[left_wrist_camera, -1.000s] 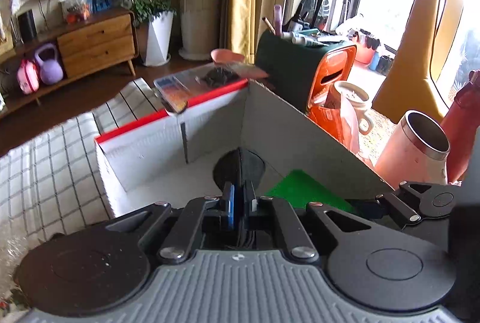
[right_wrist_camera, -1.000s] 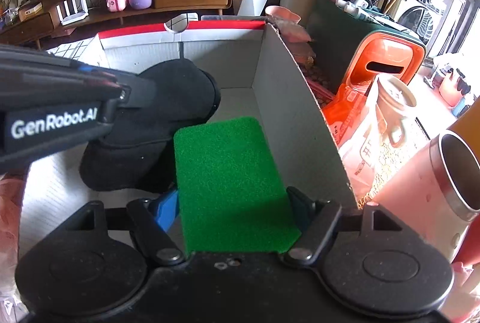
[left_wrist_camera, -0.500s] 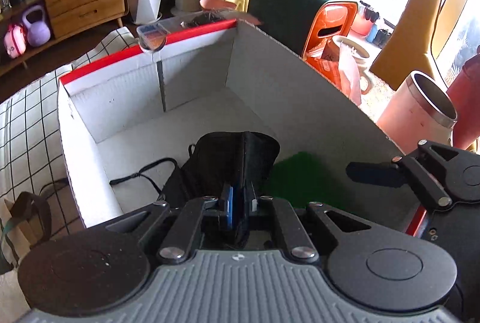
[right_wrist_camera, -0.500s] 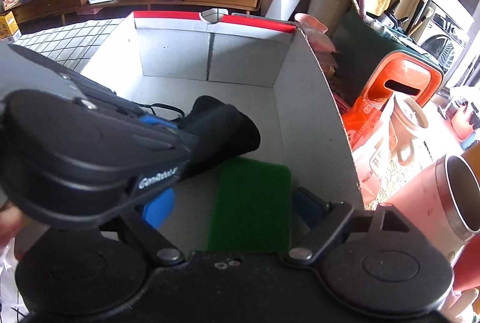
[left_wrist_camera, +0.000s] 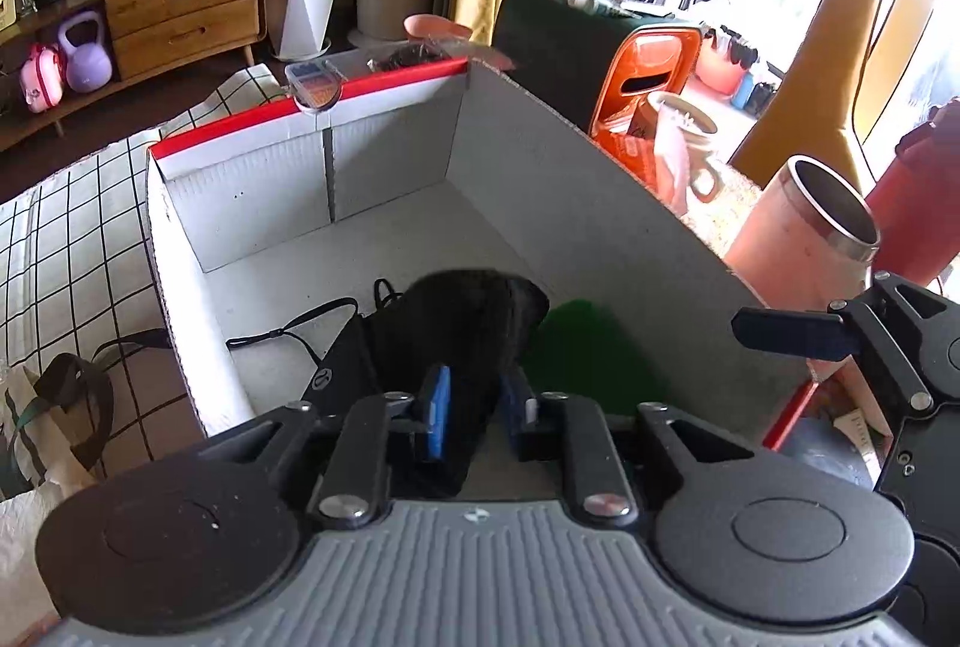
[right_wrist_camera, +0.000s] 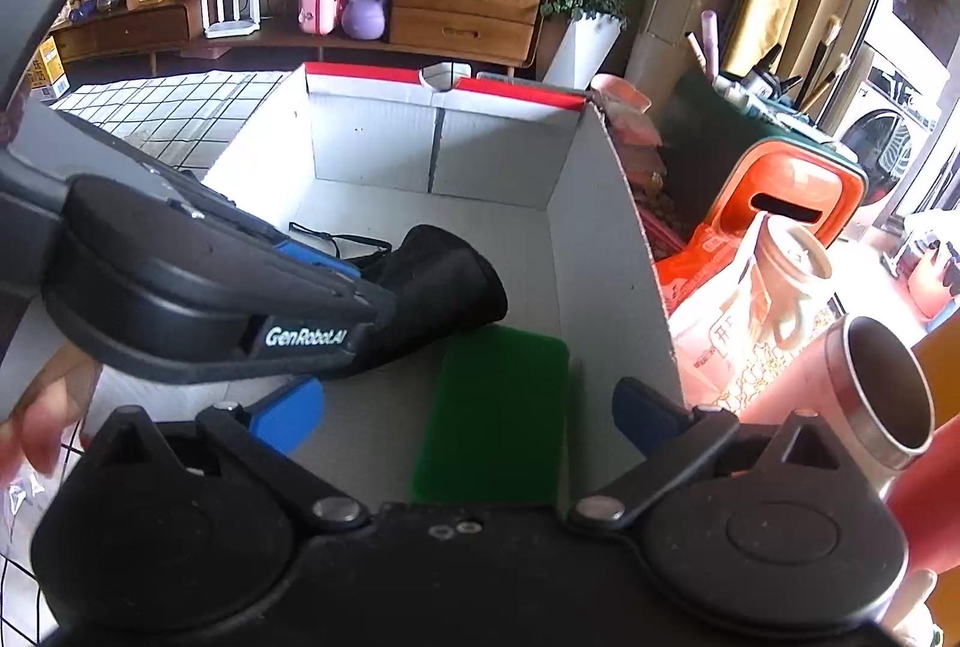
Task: Organize soft objects
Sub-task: 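Carry the black cap and green sponge into the red box and open both grippers, then grasp the grey fuzzy towel with the left gripper while the right gripper grasps the clear plastic bag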
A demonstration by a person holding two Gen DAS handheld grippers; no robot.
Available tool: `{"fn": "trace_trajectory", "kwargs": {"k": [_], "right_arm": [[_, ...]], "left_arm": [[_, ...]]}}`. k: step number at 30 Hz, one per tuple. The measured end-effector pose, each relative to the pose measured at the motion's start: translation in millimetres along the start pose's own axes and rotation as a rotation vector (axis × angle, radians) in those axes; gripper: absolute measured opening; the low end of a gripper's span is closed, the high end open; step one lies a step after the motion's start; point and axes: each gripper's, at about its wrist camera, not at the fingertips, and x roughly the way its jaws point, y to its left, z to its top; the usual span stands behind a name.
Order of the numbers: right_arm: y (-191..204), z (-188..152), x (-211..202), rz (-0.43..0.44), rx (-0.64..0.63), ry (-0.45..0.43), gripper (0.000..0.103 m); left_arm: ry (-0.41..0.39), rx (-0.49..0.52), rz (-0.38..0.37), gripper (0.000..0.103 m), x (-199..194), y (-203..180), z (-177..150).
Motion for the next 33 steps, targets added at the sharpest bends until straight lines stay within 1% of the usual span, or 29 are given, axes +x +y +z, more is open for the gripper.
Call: {"fn": "trace_trajectory", "kwargs": {"k": [1, 2, 3, 4, 5, 8, 12, 19, 22, 24, 29, 33], "right_arm": [[0.4, -0.6, -3.2, -0.004, 0.0, -0.007, 0.102], [0.6, -1.2, -6.6, -0.006, 0.002, -0.014, 0.102], [0.7, -1.9, -10.5, -0.011, 0.006, -0.022, 0.102], [0.7, -2.2, -14.3, -0.013, 0.009, -0.03, 0.102], [0.6, -2.5, -17.6, -0.012, 0.009, -0.035, 0.102], [1.2, -3.5, -29.2, -0.019, 0.009, -0.057, 0.102], [3.2, -5.9, -46.2, -0.003, 0.027, -0.087, 0.102], [9.2, -11.7, -73.7, 0.022, 0.092, -0.125, 0.103], [12.1, -15.8, -82.0, 0.015, 0.115, -0.143, 0.103], [16.3, -18.2, -87.8, 0.029, 0.11, -0.154, 0.103], [32.7, -19.9, -106.8, 0.071, 0.089, -0.176, 0.103], [57.1, -22.5, -121.1, 0.07, 0.015, -0.195, 0.103]], "left_arm": [[-0.011, -0.002, 0.002, 0.032, -3.9, -0.8, -1.0], [-0.021, -0.004, 0.002, 0.043, -8.0, -1.1, -2.0], [-0.033, -0.008, -0.002, 0.057, -13.8, -1.6, -2.8], [-0.044, -0.009, -0.003, 0.061, -19.2, -1.8, -3.5], [-0.056, -0.007, -0.002, 0.063, -25.1, -2.4, -4.1], [-0.075, 0.015, 0.003, 0.063, -42.5, -4.8, -7.4], [-0.106, 0.03, 0.013, 0.071, -68.1, -5.0, -15.5], [-0.126, 0.02, 0.021, 0.071, -107.2, 1.7, -30.0], [-0.143, 0.014, 0.03, 0.076, -125.3, 6.4, -38.1], [-0.152, 0.014, 0.036, 0.08, -137.6, 10.0, -44.7], [-0.172, 0.019, 0.028, 0.08, -166.1, 17.8, -62.3], [-0.19, 0.017, 0.029, 0.084, -190.3, 25.4, -78.3]]}}
